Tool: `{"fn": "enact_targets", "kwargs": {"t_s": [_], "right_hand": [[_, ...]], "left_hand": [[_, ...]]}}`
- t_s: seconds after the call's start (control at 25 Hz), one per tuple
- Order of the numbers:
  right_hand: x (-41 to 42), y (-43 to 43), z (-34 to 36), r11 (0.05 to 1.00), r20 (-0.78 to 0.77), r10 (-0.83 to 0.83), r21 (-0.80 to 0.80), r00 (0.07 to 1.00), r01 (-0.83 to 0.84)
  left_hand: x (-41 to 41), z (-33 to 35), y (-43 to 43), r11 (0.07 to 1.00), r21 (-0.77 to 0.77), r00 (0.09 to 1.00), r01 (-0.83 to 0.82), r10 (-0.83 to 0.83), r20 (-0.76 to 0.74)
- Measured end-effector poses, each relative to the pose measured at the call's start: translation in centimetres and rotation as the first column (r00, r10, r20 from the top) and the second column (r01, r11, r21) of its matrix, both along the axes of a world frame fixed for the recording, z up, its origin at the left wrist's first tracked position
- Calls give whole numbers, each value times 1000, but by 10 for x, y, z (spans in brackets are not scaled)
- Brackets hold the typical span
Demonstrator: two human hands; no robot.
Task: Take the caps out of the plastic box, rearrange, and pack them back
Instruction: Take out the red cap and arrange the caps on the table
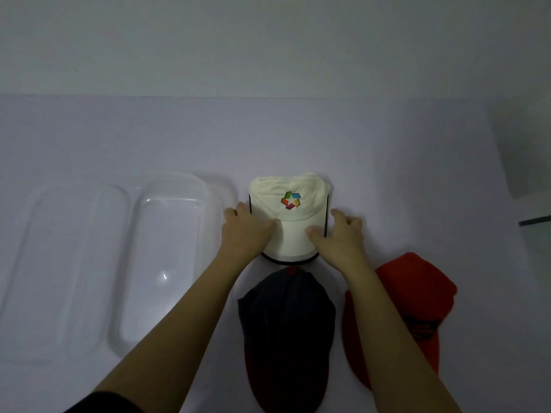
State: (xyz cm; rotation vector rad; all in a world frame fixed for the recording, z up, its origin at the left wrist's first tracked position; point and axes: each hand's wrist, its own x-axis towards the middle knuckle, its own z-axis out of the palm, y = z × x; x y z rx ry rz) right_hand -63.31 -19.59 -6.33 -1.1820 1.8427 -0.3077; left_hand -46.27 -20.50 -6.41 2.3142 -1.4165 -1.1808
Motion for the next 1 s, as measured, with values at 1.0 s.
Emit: {"fn": "enact_targets", "kwargs": {"t_s": [1.0], "right_hand": [[-35, -40, 61, 750, -226, 344, -518, 911, -411]], "left_hand": [[30, 56, -39, 811, -441, 918, 385, -286, 275]]}}
